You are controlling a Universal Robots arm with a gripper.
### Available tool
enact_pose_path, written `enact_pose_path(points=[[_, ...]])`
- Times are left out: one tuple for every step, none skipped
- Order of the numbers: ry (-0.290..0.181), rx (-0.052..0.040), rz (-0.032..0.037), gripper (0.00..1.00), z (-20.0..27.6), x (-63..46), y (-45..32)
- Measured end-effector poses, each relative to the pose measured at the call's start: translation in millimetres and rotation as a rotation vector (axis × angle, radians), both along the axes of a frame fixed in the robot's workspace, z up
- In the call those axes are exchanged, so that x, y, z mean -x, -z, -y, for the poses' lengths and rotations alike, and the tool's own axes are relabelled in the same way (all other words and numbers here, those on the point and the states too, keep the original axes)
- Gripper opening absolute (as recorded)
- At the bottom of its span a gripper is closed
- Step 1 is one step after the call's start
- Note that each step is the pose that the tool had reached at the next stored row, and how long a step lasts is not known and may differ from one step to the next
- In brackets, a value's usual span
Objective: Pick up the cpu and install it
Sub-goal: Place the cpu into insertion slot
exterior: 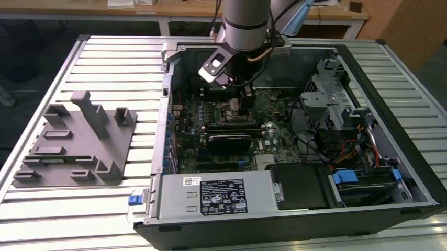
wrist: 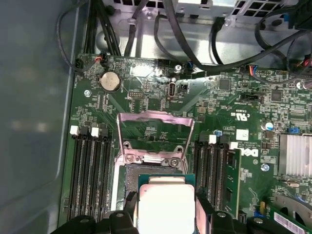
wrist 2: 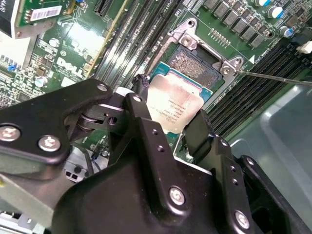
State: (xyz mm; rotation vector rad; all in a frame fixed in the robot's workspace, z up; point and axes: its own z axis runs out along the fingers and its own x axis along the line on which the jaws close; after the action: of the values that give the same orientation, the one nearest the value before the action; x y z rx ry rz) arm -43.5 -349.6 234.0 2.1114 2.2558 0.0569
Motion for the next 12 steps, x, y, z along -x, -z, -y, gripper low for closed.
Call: enact_pose_path(points=[[-0.001,0.0002,0.0,0.55,-0.8,0.0,0.8],[-0.001,0.0002,0.0001,0.55,-1.5,0.0,1.7],[-0.002,0.0004,0.0001,0.55,-2.1,0.0,2.6],[-0.003,0.0007,0.0,0.55,-2.6,0.0,3.4],[-0.003,0.0011,0.0,0.55,-3.1,0.0,4.2],[-0.003,0.0017,0.0,0.55,-3.5,0.0,5.0],[-0.004,0.0021,0.0,0.55,-3.8,0.0,5.8],[-0.004,0.0024,0.0,0.55,-4.1,-0.1,6.7],[-0.004,0.0026,-0.0001,0.55,-4.3,0.0,7.7],[-0.005,0.0026,-0.0001,0.55,-4.5,0.0,8.7],[-0.005,0.0027,-0.0001,0.55,-4.7,0.1,9.6],[-0.005,0.0027,-0.0001,0.55,-5.0,0.2,10.4]])
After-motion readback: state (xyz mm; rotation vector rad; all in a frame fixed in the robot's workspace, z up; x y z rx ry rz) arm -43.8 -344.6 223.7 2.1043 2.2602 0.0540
